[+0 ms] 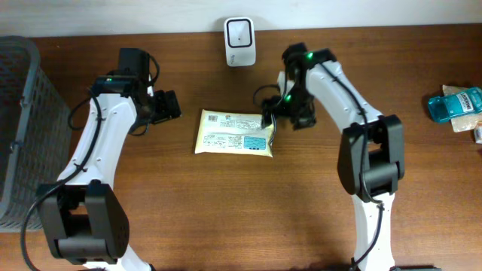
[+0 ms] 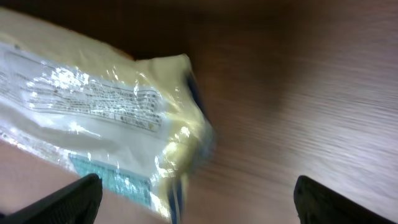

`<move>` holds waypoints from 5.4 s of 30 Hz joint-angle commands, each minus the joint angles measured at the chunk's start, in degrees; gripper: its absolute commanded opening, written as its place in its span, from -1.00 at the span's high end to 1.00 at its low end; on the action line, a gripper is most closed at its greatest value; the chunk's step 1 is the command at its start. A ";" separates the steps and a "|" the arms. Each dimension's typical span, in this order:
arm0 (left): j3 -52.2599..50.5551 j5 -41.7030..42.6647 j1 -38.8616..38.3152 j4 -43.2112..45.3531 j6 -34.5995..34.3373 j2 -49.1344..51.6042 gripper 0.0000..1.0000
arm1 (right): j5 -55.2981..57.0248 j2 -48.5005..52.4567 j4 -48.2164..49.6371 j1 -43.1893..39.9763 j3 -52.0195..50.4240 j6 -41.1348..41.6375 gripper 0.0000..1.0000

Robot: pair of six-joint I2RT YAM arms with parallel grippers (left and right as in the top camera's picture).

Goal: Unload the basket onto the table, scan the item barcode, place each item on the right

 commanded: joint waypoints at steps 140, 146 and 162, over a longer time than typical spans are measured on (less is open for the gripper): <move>-0.13 -10.78 -24.28 0.79 15.37 2.38 0.98 | 2.40 -8.17 -10.82 -8.83 7.15 -5.62 -0.97; 0.15 7.41 -27.06 2.16 14.80 2.34 -0.43 | 0.81 -8.17 -15.08 -12.37 11.37 -5.64 -0.97; 17.11 -1.29 -3.56 -9.07 5.86 2.34 -0.33 | -12.83 -6.75 -3.21 0.35 13.40 -14.32 -0.37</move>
